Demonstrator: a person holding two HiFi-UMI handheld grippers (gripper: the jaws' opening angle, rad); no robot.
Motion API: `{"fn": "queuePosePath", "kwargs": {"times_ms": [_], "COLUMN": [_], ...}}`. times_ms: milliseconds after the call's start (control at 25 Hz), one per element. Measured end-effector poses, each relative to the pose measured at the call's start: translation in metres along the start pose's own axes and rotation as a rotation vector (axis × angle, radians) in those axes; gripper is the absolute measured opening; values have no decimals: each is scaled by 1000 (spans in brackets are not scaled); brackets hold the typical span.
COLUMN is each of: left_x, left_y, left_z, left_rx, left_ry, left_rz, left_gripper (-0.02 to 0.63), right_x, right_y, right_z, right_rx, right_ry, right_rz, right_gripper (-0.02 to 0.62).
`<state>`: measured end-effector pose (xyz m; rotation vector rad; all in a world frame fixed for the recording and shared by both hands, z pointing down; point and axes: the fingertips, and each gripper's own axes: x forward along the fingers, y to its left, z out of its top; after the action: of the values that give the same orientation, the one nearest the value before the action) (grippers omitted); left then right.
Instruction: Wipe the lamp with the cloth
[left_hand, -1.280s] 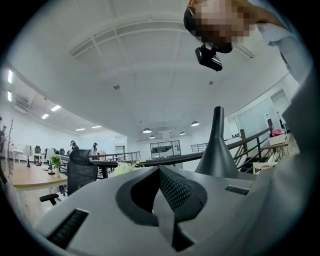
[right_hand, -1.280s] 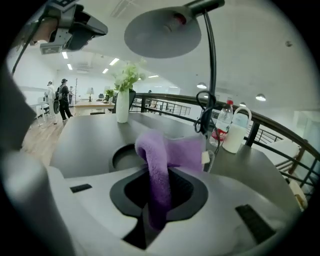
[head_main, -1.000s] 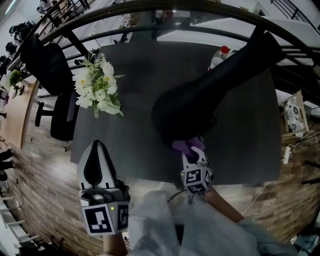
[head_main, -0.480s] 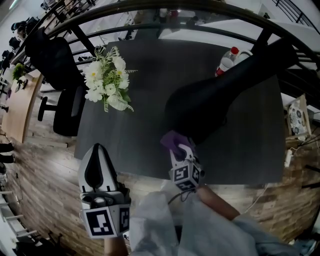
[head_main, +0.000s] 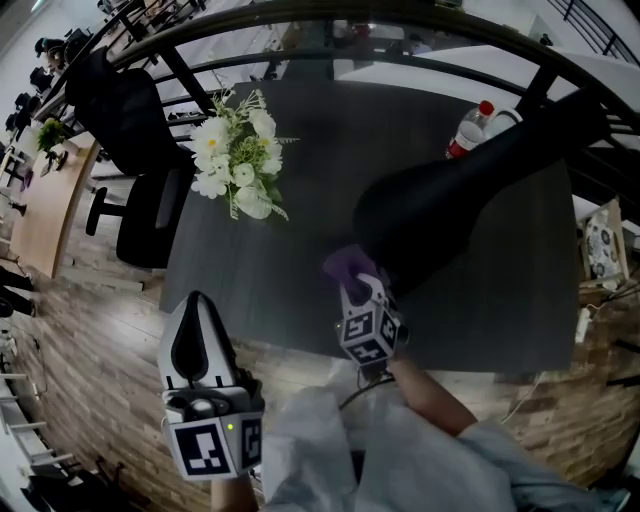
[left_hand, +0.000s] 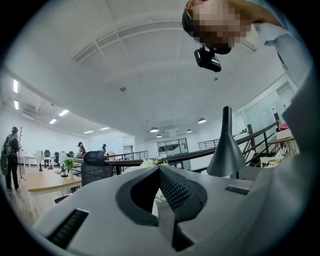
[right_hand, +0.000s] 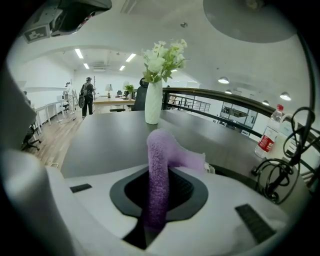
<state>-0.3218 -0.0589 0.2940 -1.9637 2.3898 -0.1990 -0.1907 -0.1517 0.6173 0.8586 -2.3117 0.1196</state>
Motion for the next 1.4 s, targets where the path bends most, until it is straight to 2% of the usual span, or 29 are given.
{"fn": "queuePosePath", "kwargs": {"times_ms": [160,440,760,1000,1200,1400], "left_x": [3,19,35,42,44,48], "left_y": [-4,-25,-61,-85,-99,-116], "left_z": [-1,-1,-1,10,15,25], "left_rx": [-7,-33,-54,-58,-69,-83], "left_ry": [2,-7,-9,-48,-58,-85], "left_rz": [-17,-92,-163,-197,-202,-223], "left_gripper": [5,5,5,5,5,5], "right_x": [-4,-24,-62,-88,-106,-134], "right_y": [1,-10,-67,-122,-151,-178], "right_z": [-3,-25,-63,-85,-90,-77], "right_rx": [-8,-24,1,52,88,129], "right_ry": [2,12,49,82,81,27], "right_rz": [5,-9,-128,-229,-284,-348], "right_gripper": [54,54,54,54,54,54]}}
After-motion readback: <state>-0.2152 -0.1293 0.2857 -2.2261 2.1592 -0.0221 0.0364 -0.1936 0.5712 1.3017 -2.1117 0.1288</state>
